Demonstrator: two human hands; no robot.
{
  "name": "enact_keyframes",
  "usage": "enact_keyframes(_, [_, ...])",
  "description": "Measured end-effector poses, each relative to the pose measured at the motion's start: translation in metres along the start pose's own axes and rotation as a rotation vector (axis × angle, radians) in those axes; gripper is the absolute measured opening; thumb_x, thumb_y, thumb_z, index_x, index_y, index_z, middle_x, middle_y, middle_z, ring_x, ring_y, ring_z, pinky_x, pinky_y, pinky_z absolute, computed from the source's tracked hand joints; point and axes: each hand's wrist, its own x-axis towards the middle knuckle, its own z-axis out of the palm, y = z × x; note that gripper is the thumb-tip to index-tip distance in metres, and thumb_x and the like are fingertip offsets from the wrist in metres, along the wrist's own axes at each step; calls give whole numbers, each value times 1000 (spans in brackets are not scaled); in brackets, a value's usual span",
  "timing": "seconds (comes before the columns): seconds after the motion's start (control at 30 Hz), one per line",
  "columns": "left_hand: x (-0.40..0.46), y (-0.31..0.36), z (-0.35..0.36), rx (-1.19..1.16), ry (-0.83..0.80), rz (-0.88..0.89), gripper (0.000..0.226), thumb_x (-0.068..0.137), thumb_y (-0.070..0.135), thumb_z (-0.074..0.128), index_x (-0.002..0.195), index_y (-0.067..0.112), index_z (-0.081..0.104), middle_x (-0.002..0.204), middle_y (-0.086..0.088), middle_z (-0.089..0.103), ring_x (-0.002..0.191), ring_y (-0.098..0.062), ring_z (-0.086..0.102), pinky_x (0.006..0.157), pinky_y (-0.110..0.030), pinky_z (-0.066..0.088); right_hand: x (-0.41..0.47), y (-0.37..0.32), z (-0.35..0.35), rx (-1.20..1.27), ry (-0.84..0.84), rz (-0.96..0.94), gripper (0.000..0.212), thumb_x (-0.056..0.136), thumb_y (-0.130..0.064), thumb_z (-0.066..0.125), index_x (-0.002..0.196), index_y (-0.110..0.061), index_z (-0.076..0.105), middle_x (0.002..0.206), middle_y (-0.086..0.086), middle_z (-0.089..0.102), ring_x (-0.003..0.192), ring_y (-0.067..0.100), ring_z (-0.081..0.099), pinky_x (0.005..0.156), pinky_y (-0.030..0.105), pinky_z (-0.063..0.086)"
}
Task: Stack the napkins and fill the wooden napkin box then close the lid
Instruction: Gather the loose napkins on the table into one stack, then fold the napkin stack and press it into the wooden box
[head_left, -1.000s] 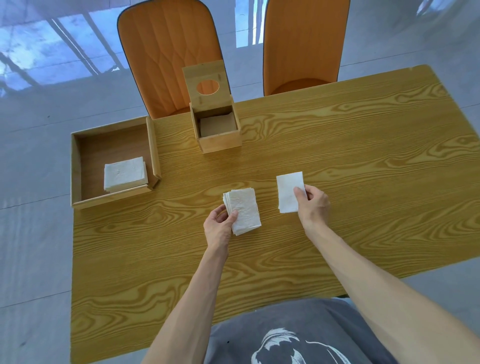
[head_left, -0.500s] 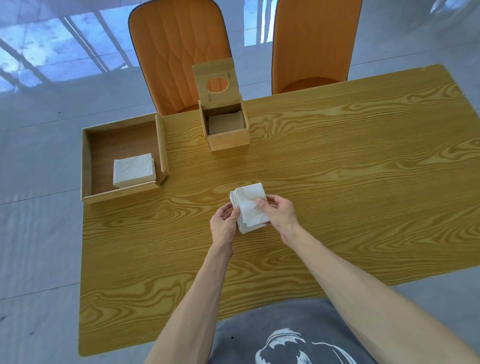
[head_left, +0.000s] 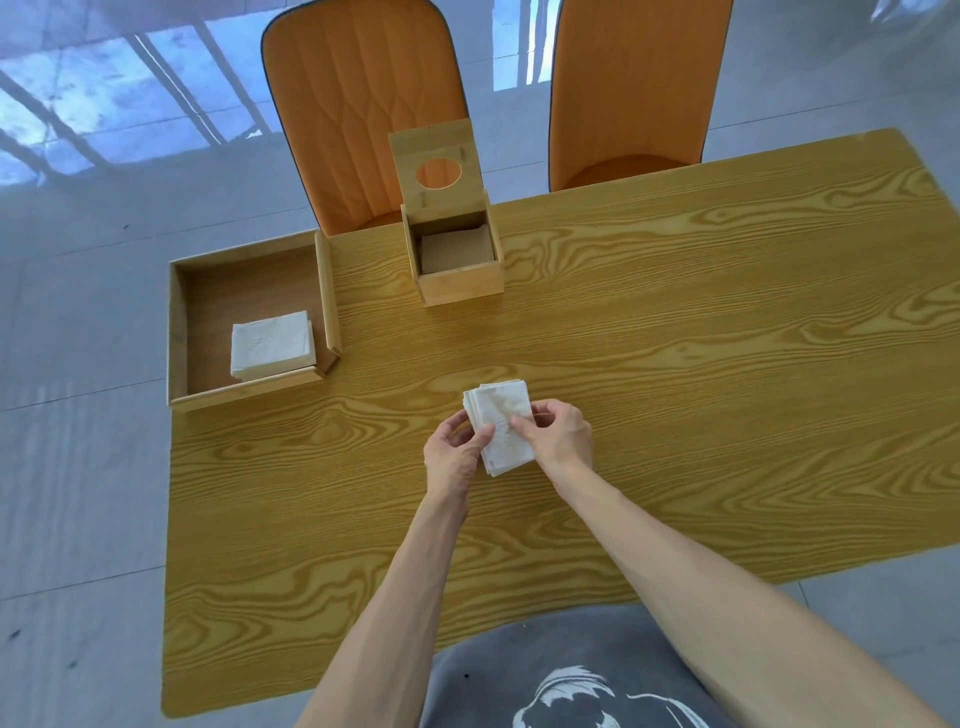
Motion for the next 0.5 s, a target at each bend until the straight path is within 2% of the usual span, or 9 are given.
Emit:
enact_keyframes(0.13, [-2,3,1,-72,-12,-32,47,78,5,81,120,16,62,104,-4,75,94,-18,75,86,-37,60,-4,4,-6,-32,33,-57,47,79,-44,77,118,-22,63,103,-5,68,96,15,64,84,34,53])
enact_keyframes(0.23, [-4,9,-1,-225,-98,-62,48,80,2,78,122,17,59,110,-10,76,99,-26,74,81,-36,61,-4,5,-17,116,-98,-66,53,80,-51,75,123,-24,60,107,-7,66,99,11,63,85,29,53])
enact_keyframes(0.3, [-5,13,-2,-301,-174,-68,49,82,2,75,124,19,57,112,-12,75,100,-28,73,75,-34,62,-2,3,-27,277,-286,-20,50,81,-48,75,120,-20,64,105,-6,72,97,11,69,75,27,57])
enact_keyframes(0.37, [-6,15,-2,-315,-237,-65,50,83,1,74,126,19,55,114,-13,74,99,-27,73,73,-31,61,-1,1,-32,306,-411,-22,36,83,-39,77,113,-19,69,98,-3,76,92,14,71,64,23,57])
enact_keyframes(0.43, [-6,16,-4,-259,-281,-37,51,82,-1,74,126,17,55,112,-10,74,98,-25,73,76,-30,61,0,-2,-35,291,-413,-74,25,83,-31,78,104,-19,72,91,-2,76,85,12,70,61,21,55])
enact_keyframes(0.5, [-6,18,-9,-125,-295,34,47,83,-3,73,124,16,58,106,-5,76,100,-23,71,83,-32,58,1,-6,-38,258,-372,-172,23,82,-29,79,102,-19,73,90,-3,75,77,8,67,63,21,53])
